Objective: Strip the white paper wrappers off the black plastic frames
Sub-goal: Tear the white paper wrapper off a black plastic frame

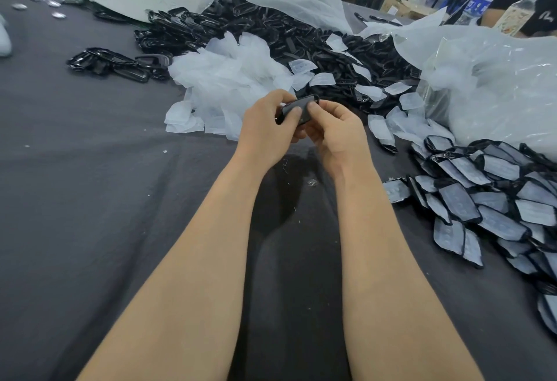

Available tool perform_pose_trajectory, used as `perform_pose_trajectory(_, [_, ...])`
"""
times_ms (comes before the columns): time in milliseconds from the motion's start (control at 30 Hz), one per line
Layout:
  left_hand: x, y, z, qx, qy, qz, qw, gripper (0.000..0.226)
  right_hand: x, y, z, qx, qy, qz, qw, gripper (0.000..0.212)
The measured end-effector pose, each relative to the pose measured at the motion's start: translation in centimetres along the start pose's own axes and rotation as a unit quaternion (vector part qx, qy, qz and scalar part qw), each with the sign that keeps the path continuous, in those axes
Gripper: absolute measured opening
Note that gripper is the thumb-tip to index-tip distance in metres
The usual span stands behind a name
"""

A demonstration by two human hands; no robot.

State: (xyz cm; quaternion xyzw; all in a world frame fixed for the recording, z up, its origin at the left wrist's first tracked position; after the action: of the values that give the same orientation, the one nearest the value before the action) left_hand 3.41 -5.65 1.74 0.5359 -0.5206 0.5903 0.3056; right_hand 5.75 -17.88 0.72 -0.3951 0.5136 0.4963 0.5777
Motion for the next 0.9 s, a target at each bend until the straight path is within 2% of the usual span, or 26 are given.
perform_pose_trajectory(100, [-0.3, 0.0, 0.1, 0.001, 0.008, -0.024, 1.0, 0.005, 0.1, 0.0, -0.2, 0.011, 0.003, -0.005, 1.0, 0.015])
perform_pose_trajectory(333, [-1.0, -0.1, 0.0, 0.025, 0.009, -0.055, 0.998, 0.003, 0.3, -0.1, 0.2, 0.016, 0.018, -0.018, 1.0, 0.01])
perform_pose_trajectory(500, [-0.8, 0.0, 0.2, 0.021, 0.015, -0.055, 0.998, 0.012, -0.7, 0.0, 0.0, 0.061, 0.176, -0.122, 0.975, 0.011])
perform_pose_trajectory(567, [-0.7, 0.0, 0.1, 0.022, 0.023, -0.057, 0.998, 0.011, -1.0, 0.1, 0.1, 0.068, 0.203, -0.144, 0.966, 0.012])
perform_pose_trajectory(733, [-0.5, 0.2, -0.2, 0.032, 0.037, -0.059, 0.997, 0.018, -0.9, 0.2, 0.1, 0.064, 0.205, -0.142, 0.966, 0.013])
perform_pose_trajectory(900, [-0.6, 0.1, -0.1, 0.019, 0.054, -0.077, 0.995, 0.019, -0.7, 0.4, 0.5, 0.045, 0.141, -0.11, 0.983, 0.013])
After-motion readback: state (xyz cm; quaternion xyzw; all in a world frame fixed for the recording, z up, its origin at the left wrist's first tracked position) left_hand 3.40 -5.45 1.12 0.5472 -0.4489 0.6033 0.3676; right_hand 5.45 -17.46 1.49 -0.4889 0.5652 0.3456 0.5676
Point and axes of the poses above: each hand's wrist, its own y-axis away from the middle knuckle, its own z-axis out of the palm, x = y × z, the point moved 7 cm from there along -y, towards the middle knuckle, and after that the axes turned 7 degrees about x, right-handed, at the moved point
